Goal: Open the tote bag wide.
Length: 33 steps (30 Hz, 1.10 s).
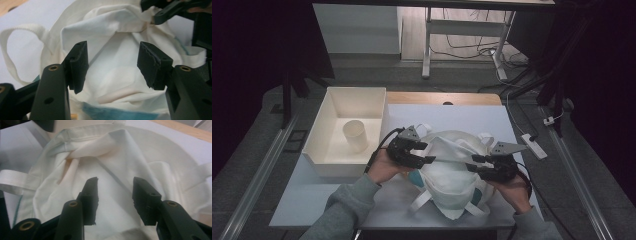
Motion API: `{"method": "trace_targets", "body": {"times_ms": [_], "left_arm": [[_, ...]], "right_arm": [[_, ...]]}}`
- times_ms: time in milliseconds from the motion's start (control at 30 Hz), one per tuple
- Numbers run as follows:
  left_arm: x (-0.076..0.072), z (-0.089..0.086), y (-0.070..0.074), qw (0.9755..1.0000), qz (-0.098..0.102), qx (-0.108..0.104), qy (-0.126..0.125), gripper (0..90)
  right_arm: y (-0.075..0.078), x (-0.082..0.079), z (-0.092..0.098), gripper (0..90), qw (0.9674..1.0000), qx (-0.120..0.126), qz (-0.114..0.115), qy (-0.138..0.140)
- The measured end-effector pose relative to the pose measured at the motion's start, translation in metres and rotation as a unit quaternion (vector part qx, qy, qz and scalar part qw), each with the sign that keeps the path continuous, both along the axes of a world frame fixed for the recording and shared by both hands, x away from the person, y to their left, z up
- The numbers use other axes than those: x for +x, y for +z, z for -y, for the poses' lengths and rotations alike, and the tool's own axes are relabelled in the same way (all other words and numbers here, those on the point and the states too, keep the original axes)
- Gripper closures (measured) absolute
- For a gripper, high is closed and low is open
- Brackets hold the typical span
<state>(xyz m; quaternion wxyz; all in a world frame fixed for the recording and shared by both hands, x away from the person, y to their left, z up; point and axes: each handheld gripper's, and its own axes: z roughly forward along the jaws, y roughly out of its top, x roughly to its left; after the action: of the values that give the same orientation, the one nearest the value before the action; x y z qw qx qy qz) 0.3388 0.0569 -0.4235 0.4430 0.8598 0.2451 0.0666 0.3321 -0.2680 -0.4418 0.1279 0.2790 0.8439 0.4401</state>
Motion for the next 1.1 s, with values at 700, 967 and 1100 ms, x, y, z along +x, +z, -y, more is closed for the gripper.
{"method": "trace_targets", "body": {"times_ms": [700, 967, 1100], "left_arm": [[-0.014, -0.063, 0.021, 0.9986, 0.01, -0.007, 0.052, 38.0], [-0.012, -0.091, 0.023, 0.9963, 0.015, -0.011, 0.084, 37.5], [-0.01, -0.104, 0.026, 0.9945, 0.017, -0.017, 0.102, 36.5]], "right_arm": [[-0.005, 0.0, 0.008, 48.9, 0.9999, 0.002, 0.01, -0.011], [-0.005, -0.001, 0.008, 48.2, 0.9998, 0.0, 0.015, -0.012], [-0.006, -0.001, 0.007, 48.1, 0.9998, -0.004, 0.014, -0.012]]}}
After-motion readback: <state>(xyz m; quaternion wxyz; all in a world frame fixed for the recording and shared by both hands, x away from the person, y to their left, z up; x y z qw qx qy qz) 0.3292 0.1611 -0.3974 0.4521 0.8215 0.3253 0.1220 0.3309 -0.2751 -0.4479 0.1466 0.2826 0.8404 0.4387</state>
